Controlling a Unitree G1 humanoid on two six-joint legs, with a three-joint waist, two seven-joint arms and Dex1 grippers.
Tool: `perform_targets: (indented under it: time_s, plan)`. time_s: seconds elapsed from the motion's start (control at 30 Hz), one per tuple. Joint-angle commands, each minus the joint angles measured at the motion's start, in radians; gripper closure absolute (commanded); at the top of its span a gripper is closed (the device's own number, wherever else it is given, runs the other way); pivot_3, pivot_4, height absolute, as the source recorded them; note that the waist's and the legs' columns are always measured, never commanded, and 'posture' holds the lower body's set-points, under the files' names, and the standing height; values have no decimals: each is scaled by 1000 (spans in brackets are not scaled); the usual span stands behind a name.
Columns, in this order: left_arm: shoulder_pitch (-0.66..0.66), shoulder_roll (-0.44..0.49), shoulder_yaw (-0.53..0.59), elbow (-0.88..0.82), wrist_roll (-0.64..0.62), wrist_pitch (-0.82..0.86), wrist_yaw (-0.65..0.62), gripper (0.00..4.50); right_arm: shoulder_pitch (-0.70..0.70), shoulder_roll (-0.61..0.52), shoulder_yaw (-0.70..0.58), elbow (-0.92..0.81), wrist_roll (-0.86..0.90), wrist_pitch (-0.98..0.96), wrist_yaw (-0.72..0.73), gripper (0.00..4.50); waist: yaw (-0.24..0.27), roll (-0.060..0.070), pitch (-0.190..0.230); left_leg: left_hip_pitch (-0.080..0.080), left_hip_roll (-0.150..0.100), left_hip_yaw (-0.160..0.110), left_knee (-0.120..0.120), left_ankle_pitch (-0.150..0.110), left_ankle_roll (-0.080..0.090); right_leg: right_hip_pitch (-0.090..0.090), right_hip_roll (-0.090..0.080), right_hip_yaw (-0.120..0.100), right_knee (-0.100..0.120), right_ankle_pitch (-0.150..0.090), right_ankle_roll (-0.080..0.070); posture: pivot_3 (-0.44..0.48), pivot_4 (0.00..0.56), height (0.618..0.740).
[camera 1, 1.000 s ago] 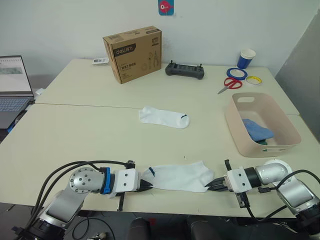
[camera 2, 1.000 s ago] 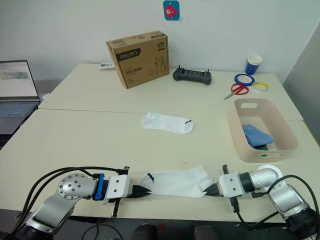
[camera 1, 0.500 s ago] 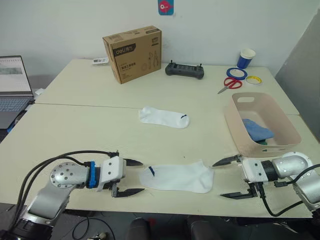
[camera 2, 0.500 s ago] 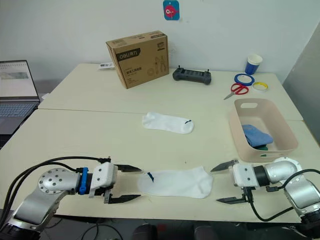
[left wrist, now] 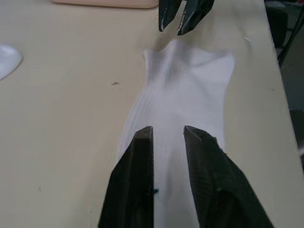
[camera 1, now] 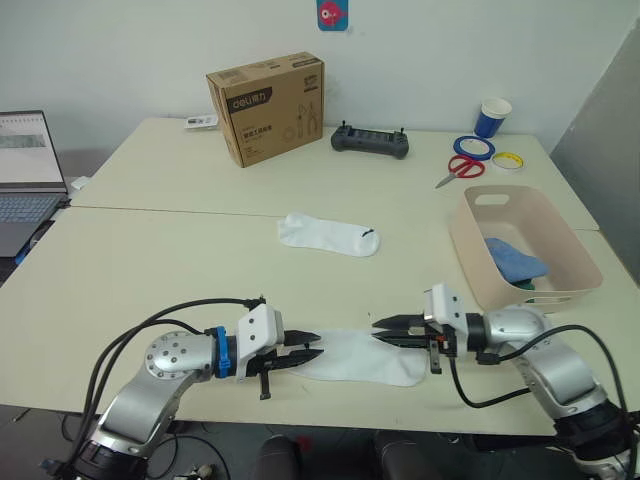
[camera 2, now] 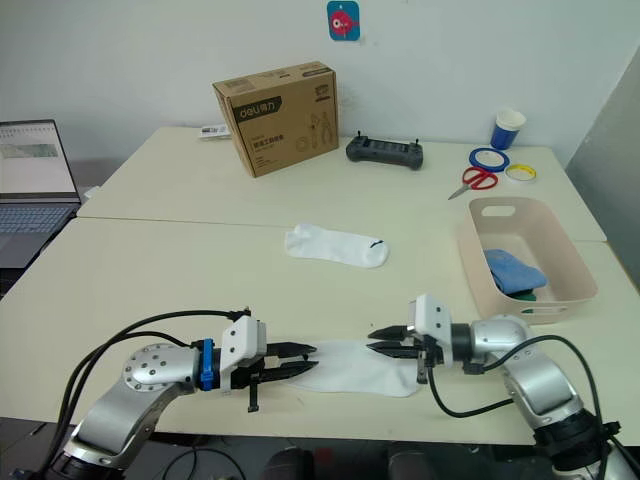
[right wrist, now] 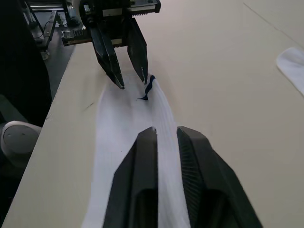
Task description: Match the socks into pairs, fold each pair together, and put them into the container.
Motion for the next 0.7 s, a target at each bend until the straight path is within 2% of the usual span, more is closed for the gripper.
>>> perform_targets:
  time_s: [0.03,0.2,0.4,0.57,0.7]
  plan:
    - [-17,-23,8,57,36,-55,32,4469,3,3,-6,34,-40,-63,-5,4500,0,0,0,0,0,0,0,0,0,0,0,0,0,0,0,0,150,740]
    - [-14,-37,11,114,60,-74,54,4469,38,-15,-14,94,-71,-131,19,4500,1,0,0,-1,0,0,0,0,0,0,0,0,0,0,0,0,150,740]
    - [38,-7,30,92,44,-61,36,4469,88,-76,-43,136,-91,-217,54,4500,-2,0,0,0,0,1,0,0,0,0,0,1,0,0,0,0,150,740]
    - [48,-3,46,76,24,-49,31,4469,90,-83,-67,132,-70,-213,56,4500,-3,0,0,1,0,0,0,0,0,1,0,0,0,0,0,0,150,740]
    - [24,-6,74,55,-8,-30,39,4469,88,-94,-114,63,1,-130,54,4500,-3,0,0,1,0,1,0,0,0,1,0,1,0,0,0,0,150,740]
